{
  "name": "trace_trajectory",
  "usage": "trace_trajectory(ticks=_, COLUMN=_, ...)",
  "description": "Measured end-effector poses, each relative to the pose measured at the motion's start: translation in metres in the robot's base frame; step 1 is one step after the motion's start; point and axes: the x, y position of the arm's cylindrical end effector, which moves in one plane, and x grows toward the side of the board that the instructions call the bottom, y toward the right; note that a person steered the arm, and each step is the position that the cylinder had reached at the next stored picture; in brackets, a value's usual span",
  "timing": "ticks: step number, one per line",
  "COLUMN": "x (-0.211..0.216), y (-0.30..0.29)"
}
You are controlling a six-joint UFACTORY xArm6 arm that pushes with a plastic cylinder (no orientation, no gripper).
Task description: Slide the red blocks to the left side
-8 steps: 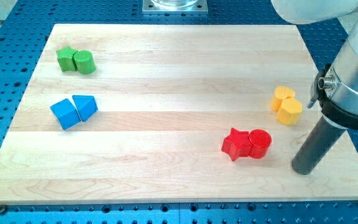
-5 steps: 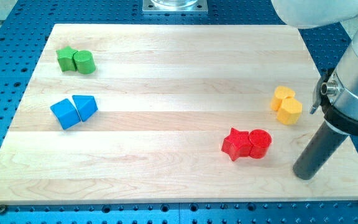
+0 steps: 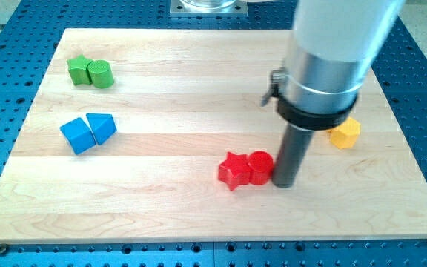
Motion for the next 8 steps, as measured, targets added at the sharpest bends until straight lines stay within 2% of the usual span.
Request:
trace_trajectory(ticks=1, x=0.000, y=-0.033)
trace_trajectory(ticks=3, x=0.002, y=-0.041)
trace_trajectory(ticks=4, x=0.019, y=-0.025)
trace_trajectory(ticks=6, x=0.056, y=-0.036)
trace_trajectory(ticks=8, x=0.072, y=-0.042)
